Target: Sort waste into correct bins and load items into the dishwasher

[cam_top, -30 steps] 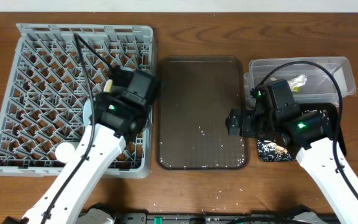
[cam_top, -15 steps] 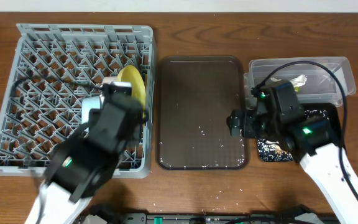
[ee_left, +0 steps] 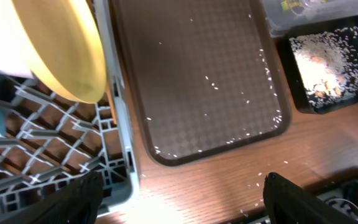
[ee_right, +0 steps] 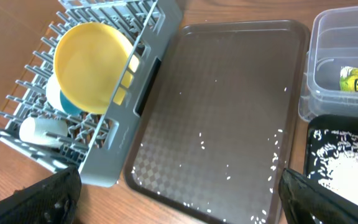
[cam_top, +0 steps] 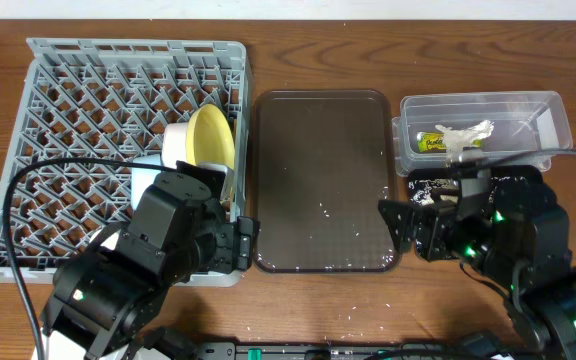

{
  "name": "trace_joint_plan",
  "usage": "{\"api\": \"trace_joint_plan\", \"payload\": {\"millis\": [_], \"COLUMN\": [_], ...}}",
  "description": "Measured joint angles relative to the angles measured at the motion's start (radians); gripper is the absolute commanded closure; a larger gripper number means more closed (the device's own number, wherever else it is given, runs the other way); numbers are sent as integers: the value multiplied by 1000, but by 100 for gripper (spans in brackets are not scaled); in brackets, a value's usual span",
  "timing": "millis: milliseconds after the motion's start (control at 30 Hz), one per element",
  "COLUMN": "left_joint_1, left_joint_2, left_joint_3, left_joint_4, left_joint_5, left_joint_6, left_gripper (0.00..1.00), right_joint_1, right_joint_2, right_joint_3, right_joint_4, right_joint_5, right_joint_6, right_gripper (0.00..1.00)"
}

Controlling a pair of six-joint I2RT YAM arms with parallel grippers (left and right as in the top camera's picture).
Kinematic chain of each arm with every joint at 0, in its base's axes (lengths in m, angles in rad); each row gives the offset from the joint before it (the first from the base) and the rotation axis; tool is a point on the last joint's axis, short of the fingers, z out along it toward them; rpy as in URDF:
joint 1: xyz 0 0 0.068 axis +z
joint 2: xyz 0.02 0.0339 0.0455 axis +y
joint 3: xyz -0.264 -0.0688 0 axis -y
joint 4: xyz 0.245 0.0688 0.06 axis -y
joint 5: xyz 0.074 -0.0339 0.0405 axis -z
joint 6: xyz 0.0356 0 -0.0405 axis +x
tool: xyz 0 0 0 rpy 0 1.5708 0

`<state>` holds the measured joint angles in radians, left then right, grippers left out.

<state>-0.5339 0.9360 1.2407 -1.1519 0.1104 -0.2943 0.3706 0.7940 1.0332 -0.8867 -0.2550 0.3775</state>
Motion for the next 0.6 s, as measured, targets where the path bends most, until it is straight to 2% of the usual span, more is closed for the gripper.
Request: {"api": "trace_joint_plan", "payload": {"millis": [600], "left_joint_1": [0], "left_joint_2": [5], "left_joint_3": [0], "left_joint_4": [0], "left_joint_5": [26], "left_joint_6": [-2], "left_gripper": [14], "right_joint_1": [0], "right_joint_2": [-8], "right_joint_3": [0], "right_joint_4": [-145], "right_joint_5": [-4], "right_joint_6": [-4], "right_gripper": [1]}}
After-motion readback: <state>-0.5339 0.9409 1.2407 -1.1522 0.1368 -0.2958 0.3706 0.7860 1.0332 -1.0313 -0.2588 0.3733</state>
